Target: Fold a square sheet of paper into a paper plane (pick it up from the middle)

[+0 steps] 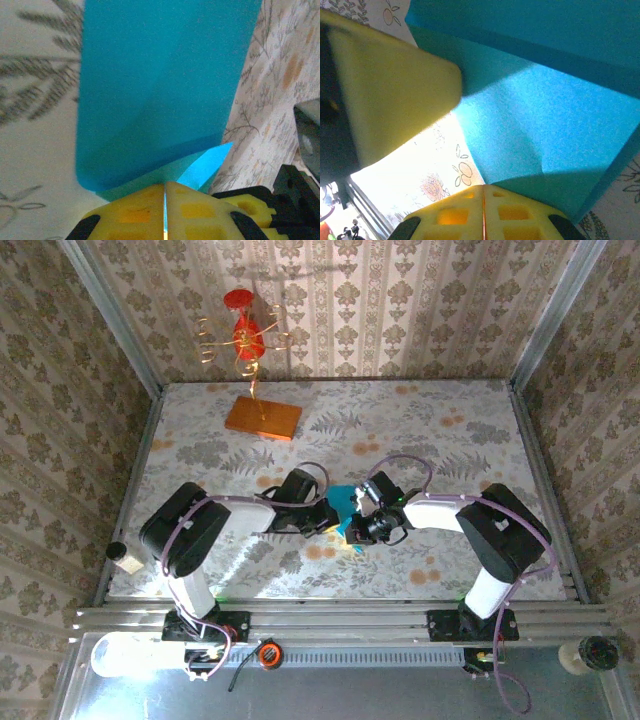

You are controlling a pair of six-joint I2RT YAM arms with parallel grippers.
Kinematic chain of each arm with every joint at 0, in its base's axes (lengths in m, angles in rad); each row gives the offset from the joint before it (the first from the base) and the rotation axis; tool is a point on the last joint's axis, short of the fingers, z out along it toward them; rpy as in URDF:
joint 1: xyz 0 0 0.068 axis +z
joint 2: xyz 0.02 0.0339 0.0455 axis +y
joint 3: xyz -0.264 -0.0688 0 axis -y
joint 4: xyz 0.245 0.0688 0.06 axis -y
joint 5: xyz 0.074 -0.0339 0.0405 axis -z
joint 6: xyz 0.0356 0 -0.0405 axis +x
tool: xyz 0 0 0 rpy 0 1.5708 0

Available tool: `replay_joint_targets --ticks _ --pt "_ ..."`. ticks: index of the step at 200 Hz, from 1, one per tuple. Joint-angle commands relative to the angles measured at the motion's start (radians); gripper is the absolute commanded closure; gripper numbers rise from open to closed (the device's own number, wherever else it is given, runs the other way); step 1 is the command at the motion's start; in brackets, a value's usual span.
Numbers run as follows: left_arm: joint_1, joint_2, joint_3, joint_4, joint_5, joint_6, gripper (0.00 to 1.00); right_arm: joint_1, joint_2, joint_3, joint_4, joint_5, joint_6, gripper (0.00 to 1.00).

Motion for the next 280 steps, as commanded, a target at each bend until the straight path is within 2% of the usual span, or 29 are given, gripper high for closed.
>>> replay_joint_targets --ticks 1,74,124,211,231,280 --pt "0.013 -0.018 0.011 -0.031 -0.006 0.044 0.89 -0.005 0.023 -0.022 -0.033 0.018 0.001 0.90" --pt "0.026 0.038 0.042 -0.078 -0.006 0.082 0.90 -0.006 0.013 -0.021 -0.030 -0.005 0.000 0.90" --pt "0.026 0.060 0.048 -0.157 -0.023 0.103 0.92 -0.010 -0.059 0.039 -0.011 -0.019 0.017 0.89" --pt "0.020 0.080 0.074 -0.229 -0.037 0.119 0.97 -0.010 0.058 0.107 -0.046 -0.012 -0.019 0.92" --pt "0.019 0.086 0.085 -0.251 -0.043 0.125 1.00 -0.007 0.072 0.098 -0.054 -0.021 -0.028 0.93" --pt "0.018 0.101 0.082 -0.304 -0.088 0.131 1.00 -0.006 0.053 0.034 -0.074 -0.021 -0.053 0.93"
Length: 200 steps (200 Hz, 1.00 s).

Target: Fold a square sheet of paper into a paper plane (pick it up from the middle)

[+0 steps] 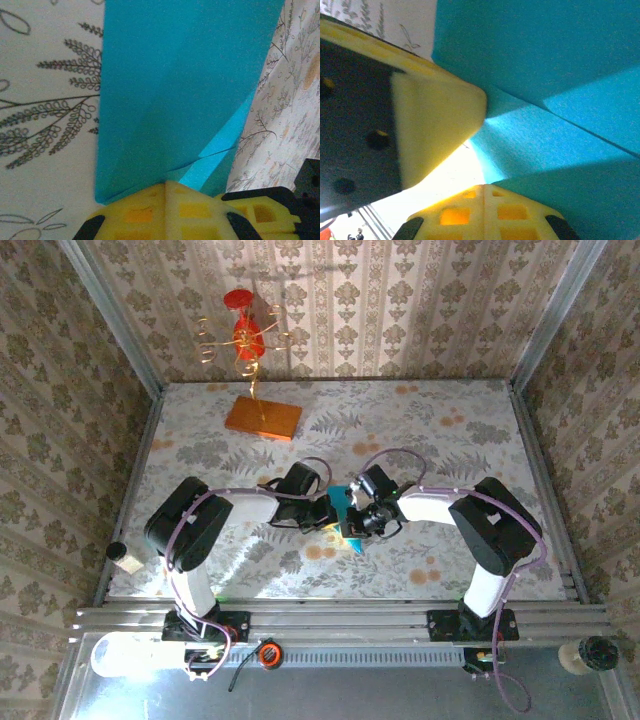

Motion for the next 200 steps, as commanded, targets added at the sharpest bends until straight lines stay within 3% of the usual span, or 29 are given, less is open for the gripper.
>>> replay_joint_targets --ticks 1,110,156,200 --pt "-0.002 0.058 -0.017 -0.137 -0.092 0.029 1.00 -0.001 -0.006 -0.042 -0.057 -0.015 -0.033 0.93" --pt "-0.001 0.075 -0.035 -0.126 -0.097 0.030 1.00 -0.012 -0.211 -0.285 -0.054 -0.001 0.008 0.93" --pt "-0.007 0.051 -0.014 -0.095 -0.057 0.034 1.00 -0.045 -0.324 -0.201 -0.087 0.008 0.027 0.90" --pt "-0.014 0.041 0.009 -0.093 -0.047 0.036 1.00 -0.045 -0.229 -0.146 -0.040 0.016 0.061 0.88"
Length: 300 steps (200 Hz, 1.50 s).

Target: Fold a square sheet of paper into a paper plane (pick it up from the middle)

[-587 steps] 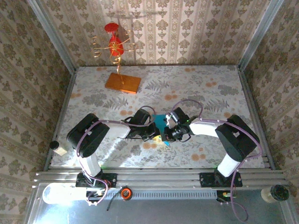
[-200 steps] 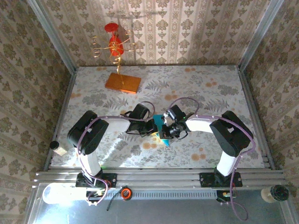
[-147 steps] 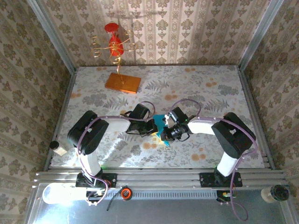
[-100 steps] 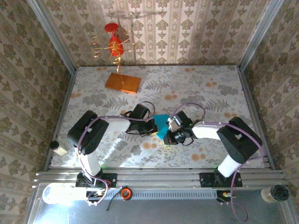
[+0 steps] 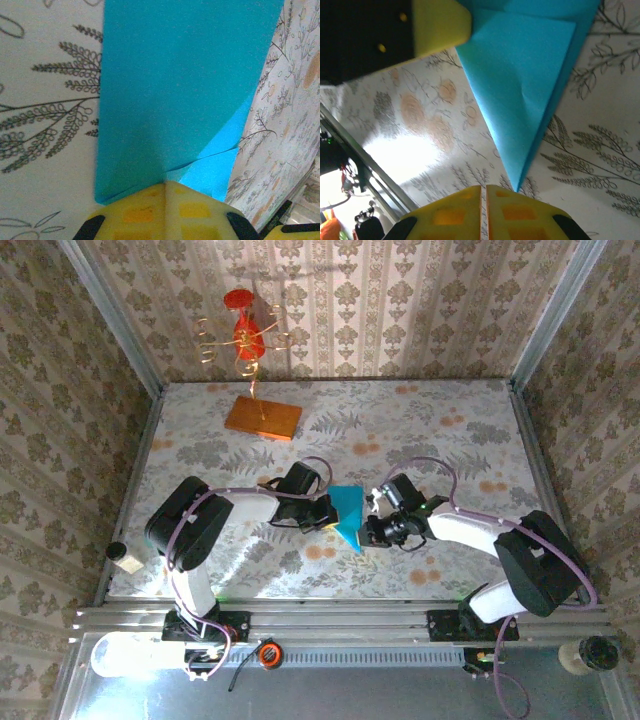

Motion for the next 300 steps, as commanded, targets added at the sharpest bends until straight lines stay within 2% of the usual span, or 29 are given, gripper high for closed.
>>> replay_joint_targets --ticks 1,55,95,117,206,257,300 --pt "-0.012 0.037 0.001 -0.089 -0.053 0.027 1.00 -0.002 0.066 0.040 0.000 0.015 0.028 0.88" --pt "-0.017 0.001 0.063 -0.118 -0.037 0.075 1.00 0.004 0.177 0.073 -0.010 0.012 0.018 0.89" --pt "-0.032 -0.069 0.102 -0.119 -0.036 0.122 1.00 0.003 0.194 0.080 -0.060 0.056 0.003 0.90" --pt "-0.047 -0.086 0.094 -0.100 -0.038 0.135 0.96 0.004 0.198 0.082 -0.078 0.075 0.001 0.90" --pt "-0.082 0.050 0.085 -0.042 0.031 0.119 0.95 0.003 0.228 0.088 -0.117 0.103 0.009 0.91" --pt "-0.020 0.057 0.020 -0.039 -0.056 0.095 0.96 -0.005 0.244 0.086 -0.168 0.146 -0.026 0.92" --pt "0.074 0.048 -0.019 -0.019 -0.062 0.128 0.95 -0.016 0.278 0.093 -0.196 0.170 -0.069 0.92"
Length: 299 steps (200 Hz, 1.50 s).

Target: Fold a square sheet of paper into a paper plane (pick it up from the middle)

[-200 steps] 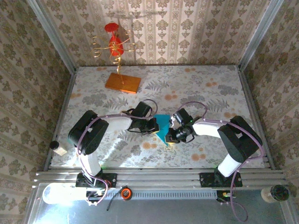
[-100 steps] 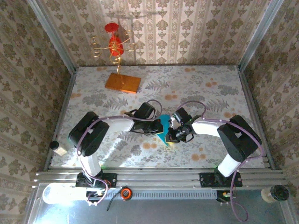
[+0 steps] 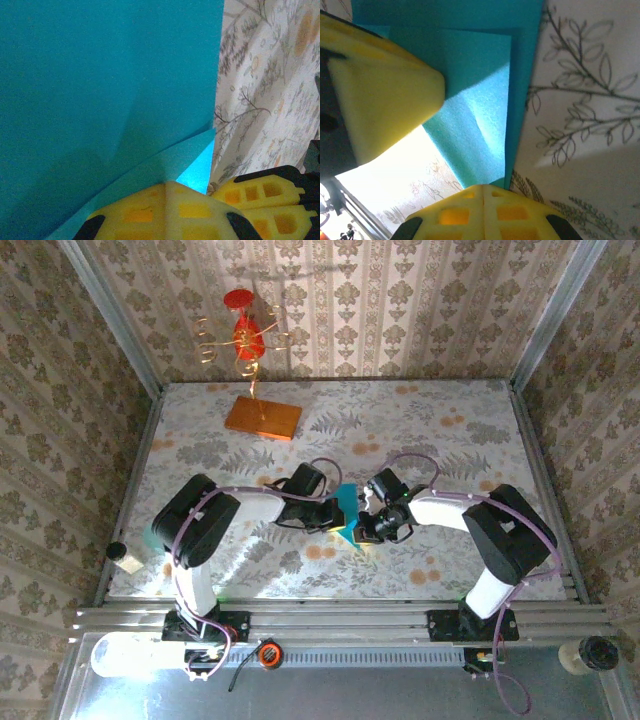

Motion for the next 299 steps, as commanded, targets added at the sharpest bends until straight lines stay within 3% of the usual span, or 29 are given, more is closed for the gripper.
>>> replay_joint_targets --ticks 1,54,114,145,193,251,299 --pt "0.082 0.009 -0.039 -0.052 -0.125 0.030 0.95 -0.012 0.063 -0.029 -0.137 0.122 -0.043 0.92" --pt "0.157 -0.021 -0.012 -0.183 -0.184 0.127 0.95 -0.017 0.073 0.004 -0.163 0.132 -0.091 0.92" --pt "0.173 -0.096 -0.044 -0.099 -0.175 0.137 0.93 -0.018 0.067 0.032 -0.144 0.080 -0.087 0.92" --pt "0.170 -0.207 -0.066 -0.074 -0.176 0.105 0.86 -0.017 0.024 0.052 -0.076 0.008 -0.042 0.90" --pt "0.153 -0.328 -0.188 0.016 -0.184 -0.025 0.58 -0.018 -0.094 0.007 0.199 -0.051 0.133 0.77" --pt "0.113 -0.335 -0.243 0.077 -0.175 -0.125 0.38 -0.017 0.006 0.020 0.274 -0.016 0.215 0.74" --pt "0.081 -0.309 -0.243 0.066 -0.192 -0.163 0.35 -0.026 0.040 0.022 0.258 0.028 0.215 0.73"
